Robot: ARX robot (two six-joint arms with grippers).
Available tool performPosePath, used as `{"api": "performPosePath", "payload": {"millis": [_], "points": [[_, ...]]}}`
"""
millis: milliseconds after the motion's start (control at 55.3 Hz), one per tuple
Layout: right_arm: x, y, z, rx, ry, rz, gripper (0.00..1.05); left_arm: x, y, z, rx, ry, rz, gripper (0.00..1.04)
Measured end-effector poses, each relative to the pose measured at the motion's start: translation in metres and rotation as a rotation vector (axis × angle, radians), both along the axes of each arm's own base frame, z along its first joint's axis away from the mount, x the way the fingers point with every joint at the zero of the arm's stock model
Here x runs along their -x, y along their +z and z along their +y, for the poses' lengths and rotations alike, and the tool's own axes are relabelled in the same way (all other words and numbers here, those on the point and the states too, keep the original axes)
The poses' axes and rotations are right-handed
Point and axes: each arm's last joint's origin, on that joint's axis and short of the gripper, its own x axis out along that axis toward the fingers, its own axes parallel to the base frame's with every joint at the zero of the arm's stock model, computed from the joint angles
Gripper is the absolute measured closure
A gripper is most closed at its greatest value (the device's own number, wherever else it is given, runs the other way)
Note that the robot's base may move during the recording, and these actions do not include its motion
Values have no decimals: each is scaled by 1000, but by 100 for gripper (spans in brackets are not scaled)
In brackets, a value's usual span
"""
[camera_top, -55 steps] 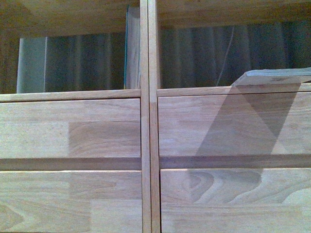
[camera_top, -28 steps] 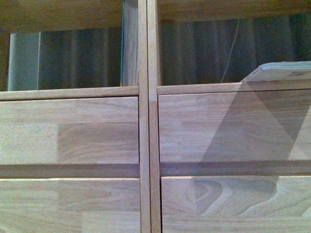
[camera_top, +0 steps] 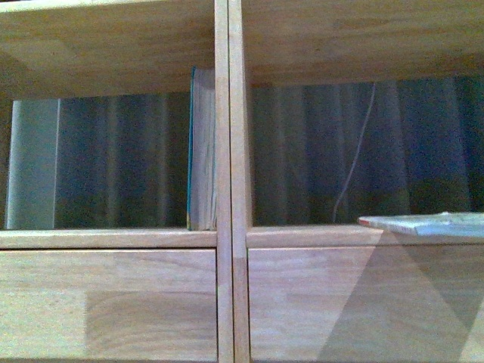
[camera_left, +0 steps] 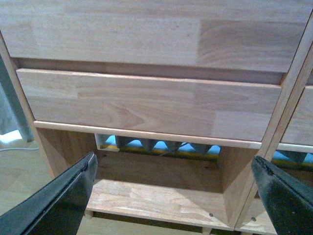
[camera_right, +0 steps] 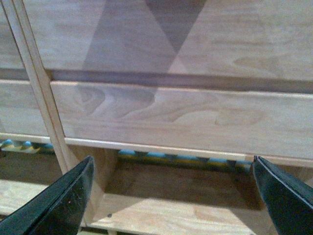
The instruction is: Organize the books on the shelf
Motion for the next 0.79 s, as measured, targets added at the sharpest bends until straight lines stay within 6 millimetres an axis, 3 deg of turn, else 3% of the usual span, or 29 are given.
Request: {"api": "performPosePath", "payload": {"millis": [560,795], "points": [[0,0,0,1,0,0,7,0,0,0,0,1,0,7],[-6,-5,0,-32,-148,77,7,0,0,0,0,0,0,7]]}}
